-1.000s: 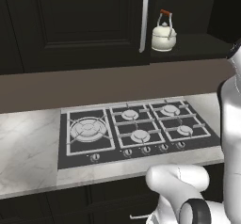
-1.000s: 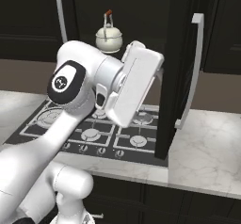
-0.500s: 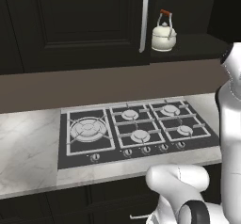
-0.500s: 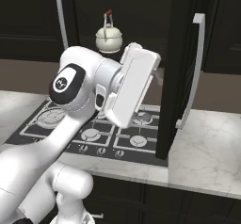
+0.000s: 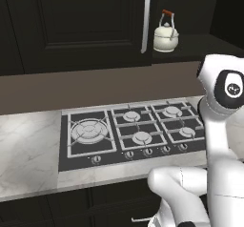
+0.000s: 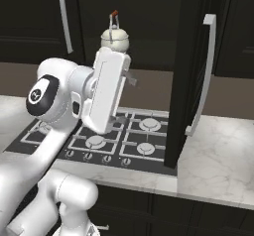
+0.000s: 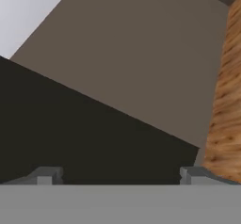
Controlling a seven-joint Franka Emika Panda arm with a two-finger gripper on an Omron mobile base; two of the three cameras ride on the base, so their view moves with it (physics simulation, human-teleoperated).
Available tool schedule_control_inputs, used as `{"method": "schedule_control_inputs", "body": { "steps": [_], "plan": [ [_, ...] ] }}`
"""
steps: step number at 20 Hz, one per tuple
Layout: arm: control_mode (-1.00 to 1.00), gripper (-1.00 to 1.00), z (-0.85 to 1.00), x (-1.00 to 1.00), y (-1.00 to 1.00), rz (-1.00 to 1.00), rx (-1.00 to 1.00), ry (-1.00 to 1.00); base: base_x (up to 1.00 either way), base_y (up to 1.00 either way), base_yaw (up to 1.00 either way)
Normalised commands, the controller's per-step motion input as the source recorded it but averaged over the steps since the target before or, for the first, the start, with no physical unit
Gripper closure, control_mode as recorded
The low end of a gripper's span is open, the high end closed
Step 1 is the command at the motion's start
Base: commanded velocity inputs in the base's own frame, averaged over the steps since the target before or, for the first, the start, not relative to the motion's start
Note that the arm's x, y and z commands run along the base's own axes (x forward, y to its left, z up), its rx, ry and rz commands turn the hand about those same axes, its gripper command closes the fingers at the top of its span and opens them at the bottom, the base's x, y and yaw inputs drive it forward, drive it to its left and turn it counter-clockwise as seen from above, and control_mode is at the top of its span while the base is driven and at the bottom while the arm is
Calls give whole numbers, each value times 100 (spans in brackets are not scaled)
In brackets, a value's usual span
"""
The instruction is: Open the cabinet, pick the kettle from the cabinet, and place it in the sink.
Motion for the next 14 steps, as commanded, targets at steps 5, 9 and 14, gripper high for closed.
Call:
{"method": "schedule_control_inputs", "body": {
  "steps": [5, 9, 14],
  "plan": [
    [-100, -100, 18, -6, 67, 11, -16, 17, 0, 0, 0],
    [-100, -100, 31, -13, 48, 21, -17, 30, 0, 0, 0],
    [-100, -100, 29, -13, 51, 23, -21, 32, 0, 0, 0]
  ]
}}
